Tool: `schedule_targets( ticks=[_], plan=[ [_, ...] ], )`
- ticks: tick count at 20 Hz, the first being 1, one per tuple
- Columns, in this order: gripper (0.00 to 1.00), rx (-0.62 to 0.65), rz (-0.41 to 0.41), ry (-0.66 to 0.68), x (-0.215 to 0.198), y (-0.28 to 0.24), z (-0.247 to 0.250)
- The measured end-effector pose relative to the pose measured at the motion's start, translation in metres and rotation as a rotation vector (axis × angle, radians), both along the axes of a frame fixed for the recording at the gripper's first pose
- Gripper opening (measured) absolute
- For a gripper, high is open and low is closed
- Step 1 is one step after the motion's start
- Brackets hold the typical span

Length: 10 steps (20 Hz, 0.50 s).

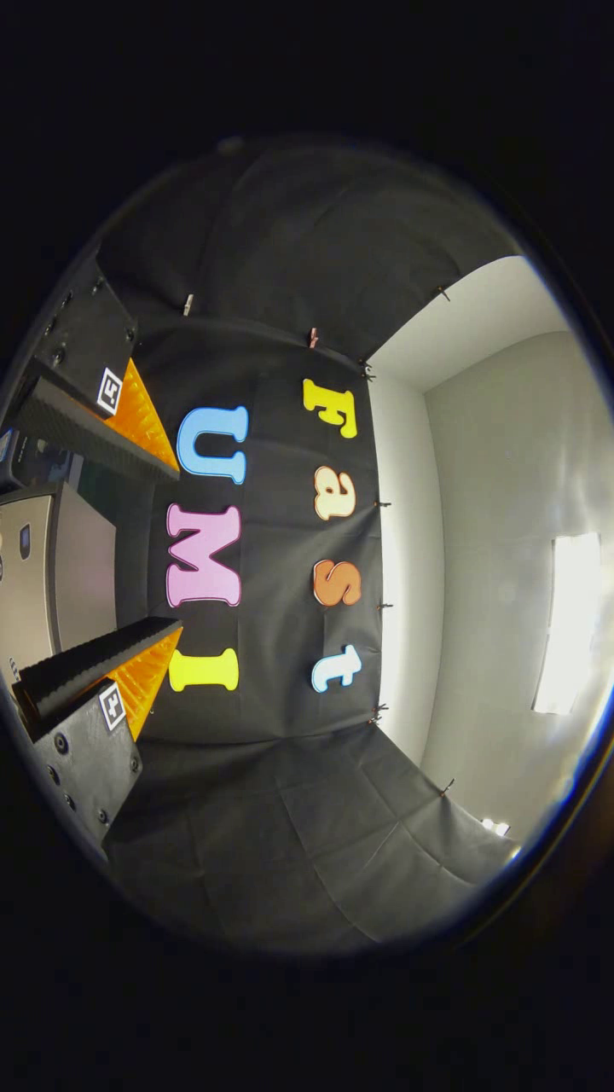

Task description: Put the clothes into the washing machine and then close the washing machine lid.

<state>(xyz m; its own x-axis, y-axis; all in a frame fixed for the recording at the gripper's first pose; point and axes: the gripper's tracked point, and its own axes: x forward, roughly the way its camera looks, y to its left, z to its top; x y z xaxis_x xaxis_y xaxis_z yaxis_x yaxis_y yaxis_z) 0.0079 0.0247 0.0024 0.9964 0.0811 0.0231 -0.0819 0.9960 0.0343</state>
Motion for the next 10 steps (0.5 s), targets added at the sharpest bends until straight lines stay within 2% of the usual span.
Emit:
schedule_targets(
  ticks=[10],
  plan=[
    [0.97,-0.006,-0.003,0.018,0.0076,0.0005,-0.007]
  ],
)
